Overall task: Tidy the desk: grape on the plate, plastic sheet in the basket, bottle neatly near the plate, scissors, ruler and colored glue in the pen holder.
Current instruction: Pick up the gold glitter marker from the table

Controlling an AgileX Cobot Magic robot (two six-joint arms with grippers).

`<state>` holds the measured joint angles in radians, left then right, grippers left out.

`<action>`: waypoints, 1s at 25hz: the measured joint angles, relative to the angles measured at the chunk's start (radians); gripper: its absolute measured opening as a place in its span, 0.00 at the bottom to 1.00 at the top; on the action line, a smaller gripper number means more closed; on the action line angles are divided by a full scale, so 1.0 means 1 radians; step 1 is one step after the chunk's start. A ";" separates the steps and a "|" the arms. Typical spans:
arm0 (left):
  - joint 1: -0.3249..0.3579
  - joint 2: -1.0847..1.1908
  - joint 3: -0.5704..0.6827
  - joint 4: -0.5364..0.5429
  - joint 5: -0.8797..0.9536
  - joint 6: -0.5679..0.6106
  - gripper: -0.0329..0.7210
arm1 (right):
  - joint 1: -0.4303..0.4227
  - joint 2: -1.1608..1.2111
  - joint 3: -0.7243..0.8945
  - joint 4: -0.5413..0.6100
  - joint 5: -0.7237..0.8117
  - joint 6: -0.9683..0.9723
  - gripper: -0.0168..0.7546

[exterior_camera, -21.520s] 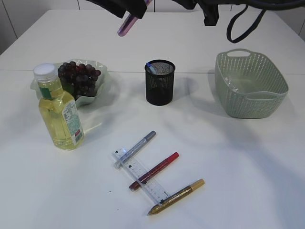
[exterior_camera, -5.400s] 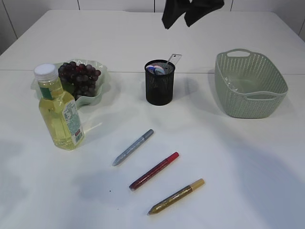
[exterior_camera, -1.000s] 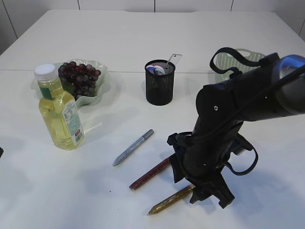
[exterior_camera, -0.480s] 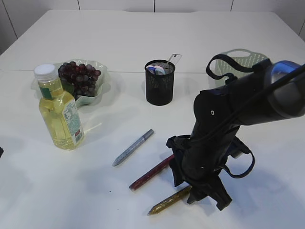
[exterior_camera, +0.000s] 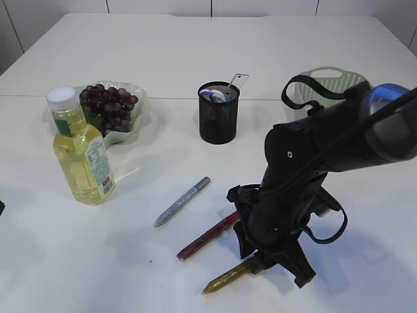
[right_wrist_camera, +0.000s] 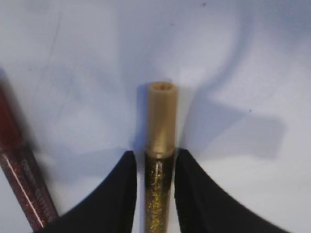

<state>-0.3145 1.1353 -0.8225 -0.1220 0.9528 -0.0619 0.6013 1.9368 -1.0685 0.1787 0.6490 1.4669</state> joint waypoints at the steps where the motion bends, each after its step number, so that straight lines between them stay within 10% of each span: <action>1: 0.000 0.000 0.000 0.000 0.000 0.000 0.43 | 0.000 0.002 0.000 0.000 -0.001 0.000 0.32; 25: 0.000 0.000 0.000 -0.002 0.000 0.002 0.43 | 0.000 -0.053 0.000 0.008 -0.135 -0.088 0.15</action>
<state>-0.3145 1.1353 -0.8225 -0.1236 0.9528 -0.0603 0.6013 1.8838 -1.0685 0.1865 0.5143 1.3789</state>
